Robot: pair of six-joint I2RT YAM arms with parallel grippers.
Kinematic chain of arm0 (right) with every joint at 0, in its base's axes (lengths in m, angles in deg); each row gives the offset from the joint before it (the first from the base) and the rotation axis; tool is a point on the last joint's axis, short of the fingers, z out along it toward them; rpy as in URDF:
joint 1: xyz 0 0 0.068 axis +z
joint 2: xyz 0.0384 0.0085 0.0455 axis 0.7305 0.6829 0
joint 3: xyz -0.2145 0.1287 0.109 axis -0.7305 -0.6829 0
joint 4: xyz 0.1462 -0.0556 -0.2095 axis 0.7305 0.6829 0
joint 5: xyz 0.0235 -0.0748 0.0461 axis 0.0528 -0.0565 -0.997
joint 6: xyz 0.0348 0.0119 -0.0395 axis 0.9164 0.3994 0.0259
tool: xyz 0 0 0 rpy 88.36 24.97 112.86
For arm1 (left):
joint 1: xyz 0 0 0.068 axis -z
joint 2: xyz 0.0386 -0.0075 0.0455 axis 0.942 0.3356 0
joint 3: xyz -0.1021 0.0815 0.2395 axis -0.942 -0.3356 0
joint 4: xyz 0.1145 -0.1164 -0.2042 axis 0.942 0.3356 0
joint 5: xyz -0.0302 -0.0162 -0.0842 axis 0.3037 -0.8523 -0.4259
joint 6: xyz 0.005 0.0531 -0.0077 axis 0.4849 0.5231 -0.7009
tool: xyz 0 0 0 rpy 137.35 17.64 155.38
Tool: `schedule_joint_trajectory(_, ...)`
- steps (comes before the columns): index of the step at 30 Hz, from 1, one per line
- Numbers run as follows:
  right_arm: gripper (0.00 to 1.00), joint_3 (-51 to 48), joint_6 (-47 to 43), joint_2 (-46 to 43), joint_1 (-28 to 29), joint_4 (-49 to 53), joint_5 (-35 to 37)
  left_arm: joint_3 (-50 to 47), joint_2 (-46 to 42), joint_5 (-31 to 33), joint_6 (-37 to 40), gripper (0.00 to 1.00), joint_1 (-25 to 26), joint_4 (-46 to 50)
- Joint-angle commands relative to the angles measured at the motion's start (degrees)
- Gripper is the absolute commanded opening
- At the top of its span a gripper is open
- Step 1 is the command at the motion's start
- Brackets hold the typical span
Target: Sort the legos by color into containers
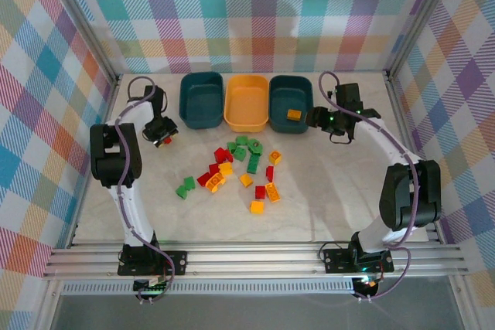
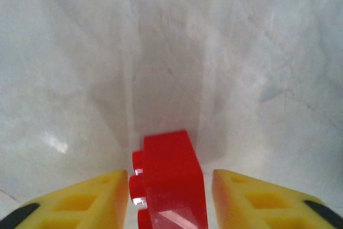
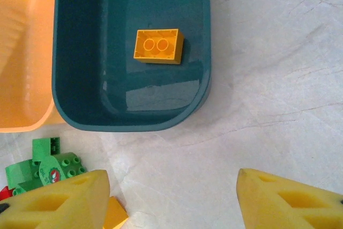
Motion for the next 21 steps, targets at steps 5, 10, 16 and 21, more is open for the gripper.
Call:
schedule_joint_trajectory(5, 0.63, -2.8, -0.8, -3.8, 0.4, -1.2, -1.8, 3.8, 3.6, -1.3, 3.7, 0.21, -1.1, 2.0)
schedule_joint_trajectory(10, 0.64, -4.5, -0.1, -5.7, 0.4, -1.7, -2.3, 4.8, -2.8, -2.3, 2.3, 0.12, -0.5, 1.7)
schedule_joint_trajectory(16, 0.63, -5.4, 1.5, -5.1, 0.7, -2.2, -3.3, 17.3, -3.4, -4.1, 2.6, 0.11, 3.5, 5.1)
schedule_joint_trajectory(21, 0.63, -5.5, 1.5, -5.3, 6.4, -1.5, -0.9, 31.8, 6.7, -6.8, 5.2, 0.14, 8.4, 10.5)
